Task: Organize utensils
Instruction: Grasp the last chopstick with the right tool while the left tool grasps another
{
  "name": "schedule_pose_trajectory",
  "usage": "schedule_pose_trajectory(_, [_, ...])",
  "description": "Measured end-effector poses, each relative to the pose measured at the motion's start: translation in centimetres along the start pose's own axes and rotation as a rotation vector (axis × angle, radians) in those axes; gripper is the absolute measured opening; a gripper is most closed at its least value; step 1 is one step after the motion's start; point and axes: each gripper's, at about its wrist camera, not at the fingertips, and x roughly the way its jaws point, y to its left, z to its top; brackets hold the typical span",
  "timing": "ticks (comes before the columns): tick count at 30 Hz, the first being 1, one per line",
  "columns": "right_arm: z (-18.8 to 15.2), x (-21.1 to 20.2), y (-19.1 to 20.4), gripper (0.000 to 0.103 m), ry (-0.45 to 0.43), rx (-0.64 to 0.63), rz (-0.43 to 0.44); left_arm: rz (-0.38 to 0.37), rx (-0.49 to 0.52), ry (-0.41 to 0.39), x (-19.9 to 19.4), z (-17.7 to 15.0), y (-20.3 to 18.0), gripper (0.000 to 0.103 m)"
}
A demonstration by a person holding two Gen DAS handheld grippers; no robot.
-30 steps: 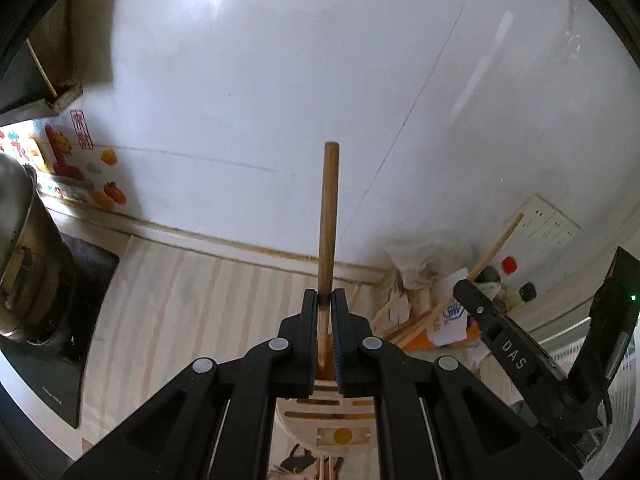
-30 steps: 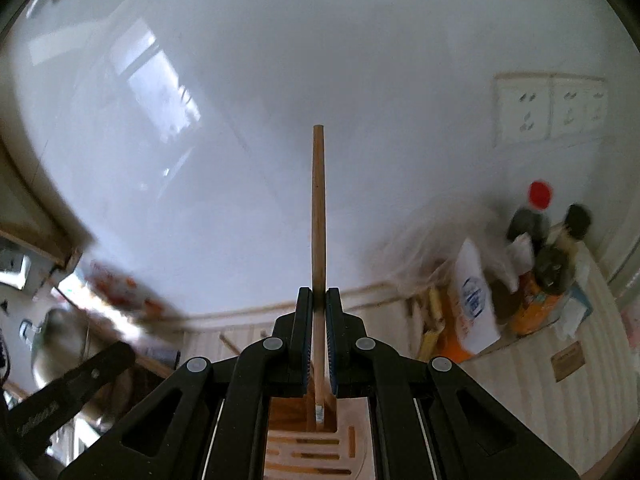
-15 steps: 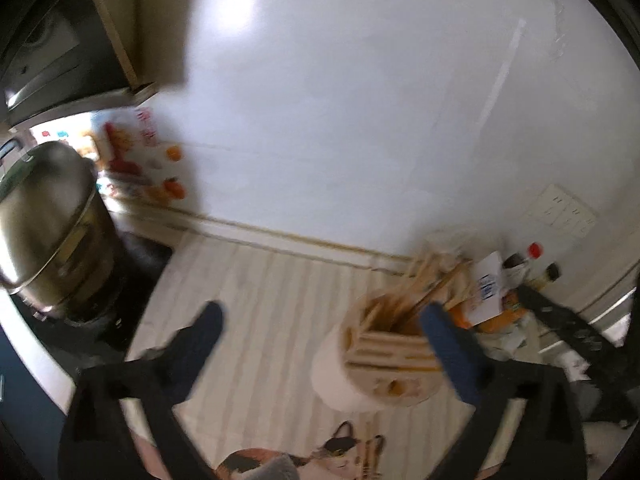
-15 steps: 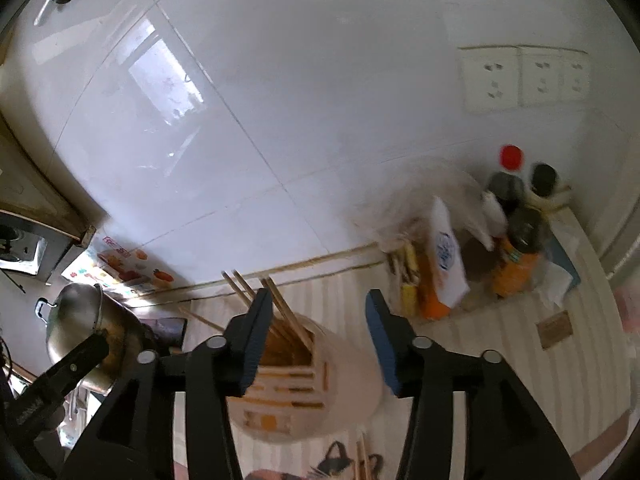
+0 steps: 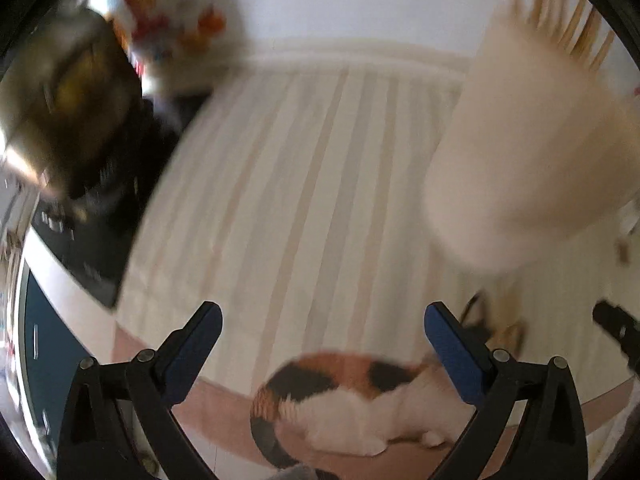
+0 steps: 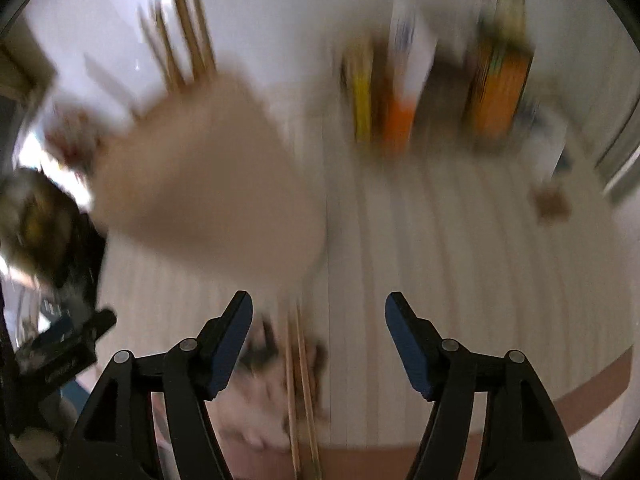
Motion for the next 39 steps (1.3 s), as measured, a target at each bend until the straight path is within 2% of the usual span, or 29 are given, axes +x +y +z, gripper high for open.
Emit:
schedule_pose_trajectory(2, [-2.0, 2.7, 0.0, 0.043, 0.085, -0.019, -0.003, 0.013, 0.001, 0.058, 2.1, -1.4, 0.2, 0.102])
schedule_pose_trajectory(4, [-3.9, 5.1, 0.2, 0.039, 0.159, -0.037, -0.003, 0.02, 0.009, 0.086, 3.2, -2.4, 0.1, 0.102])
schedule_pose_trajectory(10, [-6.5, 8.2, 1.2, 0.038, 0.243, -0.101, -0.017, 0.023, 0.038, 0.105, 3.9, -3.8, -0.8, 0.102])
schedule_pose_trajectory(12, [-7.1, 8.9, 1.3, 0.028, 0.262, -0.122, -0.042, 0.016, 0.054, 0.106, 3.7, -4.2, -1.7, 0.102])
schedule_pose_trajectory(14, [-7.6, 9.1, 1.2, 0.009, 0.242, -0.154, -0.085, 0.009, 0.073, 0.103, 3.3, -4.2, -2.8, 0.102])
schedule_pose_trajectory(20, [-7.8, 8.0, -3.2, 0.007, 0.218, -0.081, -0.179, -0.063, 0.165, 0.115, 2.8, -4.7, -7.6, 0.101])
schedule_pose_trajectory(23, [-8.0, 7.1, -6.7, 0.007, 0.221, -0.02, -0.214, -0.143, 0.214, 0.159, 2.8, -5.7, -11.1, 0.092])
schedule_pose_trajectory(27, [-8.2, 6.0, -10.6, 0.007, 0.221, 0.037, -0.254, -0.214, 0.246, 0.213, 3.4, -6.8, -14.7, 0.086])
schedule_pose_trajectory(28, [-8.2, 5.8, -11.3, 0.007, 0.225, 0.047, -0.256, -0.215, 0.254, 0.227, 3.7, -7.1, -15.4, 0.083])
schedule_pose_trajectory(31, [-8.4, 5.5, -13.0, 0.007, 0.23, 0.07, -0.267, -0.213, 0.278, 0.255, 4.5, -7.6, -16.9, 0.059])
schedule_pose_trajectory(32, [-8.5, 5.4, -13.4, 0.007, 0.228, 0.076, -0.263, -0.188, 0.298, 0.237, 4.4, -7.8, -17.2, 0.052])
schedule_pose_trajectory(33, [-8.6, 5.3, -13.6, 0.007, 0.227, 0.078, -0.262, -0.176, 0.314, 0.221, 4.3, -7.8, -17.3, 0.038])
schedule_pose_trajectory(34, [-8.7, 5.2, -13.8, 0.007, 0.226, 0.075, -0.265, -0.16, 0.328, 0.205, 4.1, -7.9, -17.3, 0.032])
schedule_pose_trajectory(35, [-8.6, 5.2, -14.0, 0.007, 0.225, 0.075, -0.268, -0.162, 0.322, 0.205, 4.1, -7.8, -17.1, 0.014])
schedule_pose_trajectory(36, [-8.6, 5.2, -14.0, 0.007, 0.224, 0.075, -0.273, -0.165, 0.308, 0.215, 4.3, -7.7, -16.5, 0.006])
schedule_pose_trajectory(39, [-9.0, 5.3, -12.3, 0.007, 0.222, 0.07, -0.283, -0.142, 0.272, 0.213, 4.3, -7.4, -14.8, 0.005])
